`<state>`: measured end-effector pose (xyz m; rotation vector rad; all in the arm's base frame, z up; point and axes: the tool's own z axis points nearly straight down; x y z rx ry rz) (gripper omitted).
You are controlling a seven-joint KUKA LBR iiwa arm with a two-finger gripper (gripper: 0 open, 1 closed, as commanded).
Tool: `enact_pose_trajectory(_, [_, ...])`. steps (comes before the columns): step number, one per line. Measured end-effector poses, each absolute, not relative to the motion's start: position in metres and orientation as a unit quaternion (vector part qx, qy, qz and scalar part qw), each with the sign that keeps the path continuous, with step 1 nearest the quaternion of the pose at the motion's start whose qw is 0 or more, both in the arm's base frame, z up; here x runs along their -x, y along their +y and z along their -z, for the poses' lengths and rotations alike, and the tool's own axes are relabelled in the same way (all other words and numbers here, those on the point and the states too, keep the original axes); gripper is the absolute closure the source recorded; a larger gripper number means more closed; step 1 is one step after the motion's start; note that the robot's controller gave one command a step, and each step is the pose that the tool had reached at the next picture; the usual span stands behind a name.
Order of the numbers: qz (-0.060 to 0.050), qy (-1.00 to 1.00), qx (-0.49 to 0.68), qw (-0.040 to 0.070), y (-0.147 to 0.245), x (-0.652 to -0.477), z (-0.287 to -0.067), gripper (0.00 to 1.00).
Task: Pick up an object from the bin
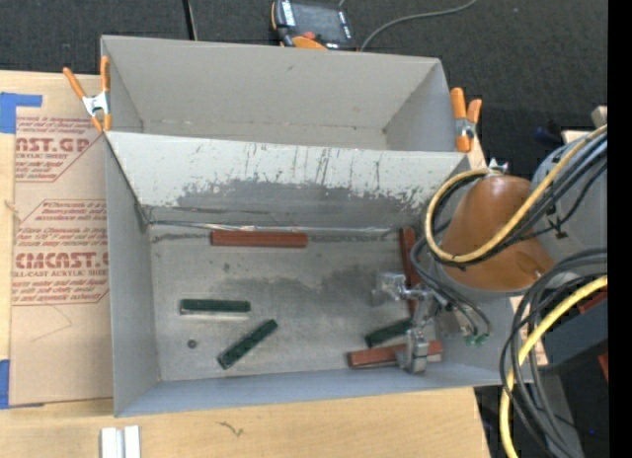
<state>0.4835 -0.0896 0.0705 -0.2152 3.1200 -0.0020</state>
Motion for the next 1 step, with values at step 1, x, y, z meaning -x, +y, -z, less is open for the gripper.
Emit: enact_pose_trajectory(1, [0.001, 0.998, 0.069, 0.004, -0.0892, -0.4858, -0.0713, 0.0])
